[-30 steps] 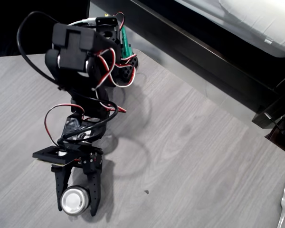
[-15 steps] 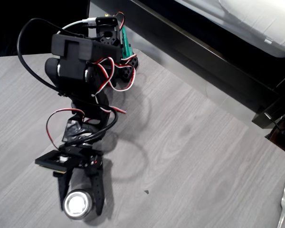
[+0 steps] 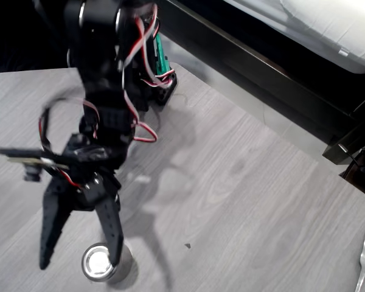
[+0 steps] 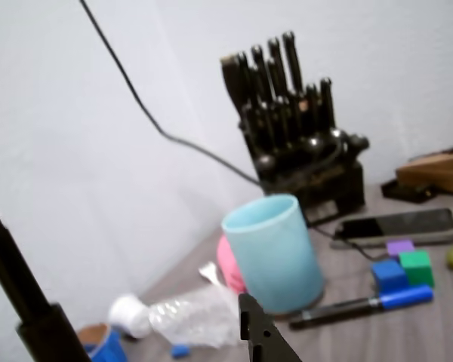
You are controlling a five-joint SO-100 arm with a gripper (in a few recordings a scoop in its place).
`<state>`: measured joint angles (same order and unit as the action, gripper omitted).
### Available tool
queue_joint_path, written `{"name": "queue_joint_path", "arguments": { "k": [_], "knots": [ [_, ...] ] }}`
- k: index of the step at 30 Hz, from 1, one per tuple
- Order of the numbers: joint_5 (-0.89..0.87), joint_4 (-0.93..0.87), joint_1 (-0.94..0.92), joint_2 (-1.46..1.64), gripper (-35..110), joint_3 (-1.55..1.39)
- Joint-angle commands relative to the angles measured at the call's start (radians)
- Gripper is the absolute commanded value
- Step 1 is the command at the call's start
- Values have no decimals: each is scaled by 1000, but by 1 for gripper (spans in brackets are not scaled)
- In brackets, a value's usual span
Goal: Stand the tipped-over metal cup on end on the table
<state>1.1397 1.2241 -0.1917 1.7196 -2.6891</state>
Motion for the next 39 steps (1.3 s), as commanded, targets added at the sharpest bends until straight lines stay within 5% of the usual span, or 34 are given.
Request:
{"name": "queue_joint_path", "arguments": {
  "k": [1,6,12,17,25,39],
  "knots": [
    [-322,-965,-9,638,39,48],
    [-729,-1638,43,904,38,147],
    [-1057,-2008,137,991,38,164],
    [-1143,-2098,169,983,36,152],
    [-1197,-2141,173,1009,0,103],
    [-1160,-2235,218,1562,0,-233]
  ]
}}
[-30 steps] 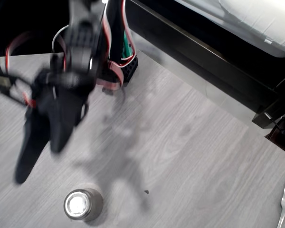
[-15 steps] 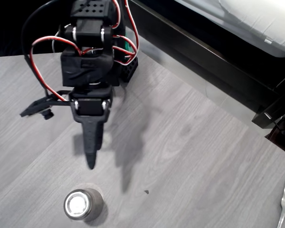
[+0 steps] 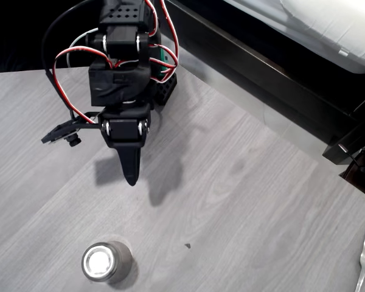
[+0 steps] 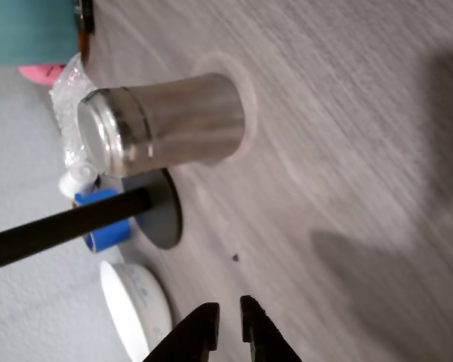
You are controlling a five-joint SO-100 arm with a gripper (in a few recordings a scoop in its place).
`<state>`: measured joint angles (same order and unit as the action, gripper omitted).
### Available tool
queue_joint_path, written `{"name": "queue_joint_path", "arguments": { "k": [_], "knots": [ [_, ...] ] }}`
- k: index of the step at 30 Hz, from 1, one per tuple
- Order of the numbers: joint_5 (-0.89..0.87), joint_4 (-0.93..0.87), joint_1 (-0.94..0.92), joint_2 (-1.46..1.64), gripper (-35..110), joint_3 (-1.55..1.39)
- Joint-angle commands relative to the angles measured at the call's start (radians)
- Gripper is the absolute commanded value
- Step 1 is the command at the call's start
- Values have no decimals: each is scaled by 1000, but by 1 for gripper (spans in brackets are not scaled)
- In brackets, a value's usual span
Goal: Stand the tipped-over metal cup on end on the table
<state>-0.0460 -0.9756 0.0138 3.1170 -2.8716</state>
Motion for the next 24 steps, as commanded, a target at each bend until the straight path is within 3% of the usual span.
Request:
{"name": "queue_joint_path", "arguments": {
  "k": [1,6,14,24],
  "knots": [
    [37,-44,12,193,0,-72],
    [29,-37,12,193,0,-149],
    [-11,-235,51,193,0,-163],
    [-23,-242,25,193,0,-163]
  ]
}}
